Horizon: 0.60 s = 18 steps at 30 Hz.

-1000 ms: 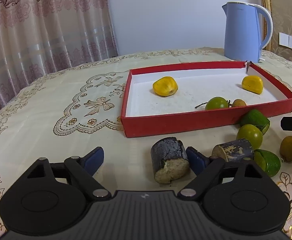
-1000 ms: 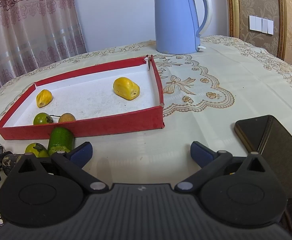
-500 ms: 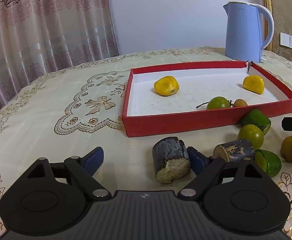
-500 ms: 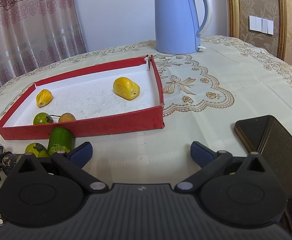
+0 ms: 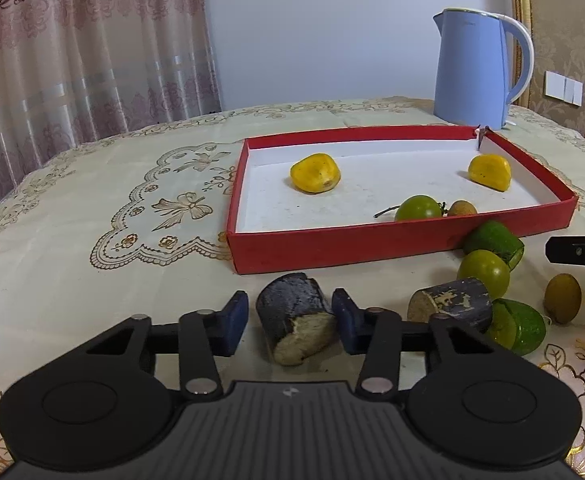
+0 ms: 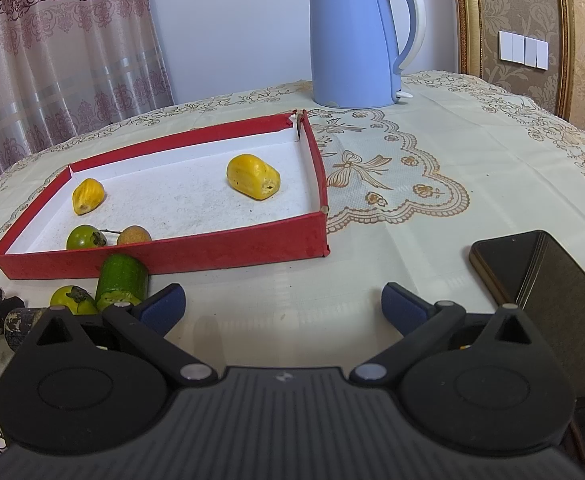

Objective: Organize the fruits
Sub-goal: 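Grasp the dark cylindrical piece with the left tool, then hold the dark piece in the left tool while the right tool grasps the brown longan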

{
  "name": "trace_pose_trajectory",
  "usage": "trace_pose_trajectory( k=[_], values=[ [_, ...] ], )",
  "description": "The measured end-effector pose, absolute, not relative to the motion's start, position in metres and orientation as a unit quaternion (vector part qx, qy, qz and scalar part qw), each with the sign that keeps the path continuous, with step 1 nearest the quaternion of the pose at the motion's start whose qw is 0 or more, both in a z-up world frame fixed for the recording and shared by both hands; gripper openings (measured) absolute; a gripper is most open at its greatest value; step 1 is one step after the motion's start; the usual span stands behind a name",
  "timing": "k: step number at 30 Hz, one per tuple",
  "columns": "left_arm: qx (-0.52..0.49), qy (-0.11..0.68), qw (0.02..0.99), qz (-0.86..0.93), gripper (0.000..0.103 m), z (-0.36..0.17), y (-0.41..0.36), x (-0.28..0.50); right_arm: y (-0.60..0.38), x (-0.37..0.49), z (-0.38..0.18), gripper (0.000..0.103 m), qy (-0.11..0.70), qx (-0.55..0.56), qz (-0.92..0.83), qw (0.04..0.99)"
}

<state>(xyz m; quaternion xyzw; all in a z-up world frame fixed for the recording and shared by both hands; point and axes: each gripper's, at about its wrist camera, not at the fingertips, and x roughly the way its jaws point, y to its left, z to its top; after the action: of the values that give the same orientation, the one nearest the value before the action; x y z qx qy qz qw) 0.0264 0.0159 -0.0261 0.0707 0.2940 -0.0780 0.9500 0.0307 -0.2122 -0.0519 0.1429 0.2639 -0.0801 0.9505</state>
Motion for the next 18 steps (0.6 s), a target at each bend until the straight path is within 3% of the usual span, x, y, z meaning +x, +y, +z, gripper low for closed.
trace_pose_trajectory(
  k=[18],
  values=[
    [0.068,0.291,0.952,-0.067,0.040,-0.0254,0.0174,0.0270,-0.2152,0.0283,-0.0525,0.103,0.257,0.156,-0.075,0.951]
  ],
)
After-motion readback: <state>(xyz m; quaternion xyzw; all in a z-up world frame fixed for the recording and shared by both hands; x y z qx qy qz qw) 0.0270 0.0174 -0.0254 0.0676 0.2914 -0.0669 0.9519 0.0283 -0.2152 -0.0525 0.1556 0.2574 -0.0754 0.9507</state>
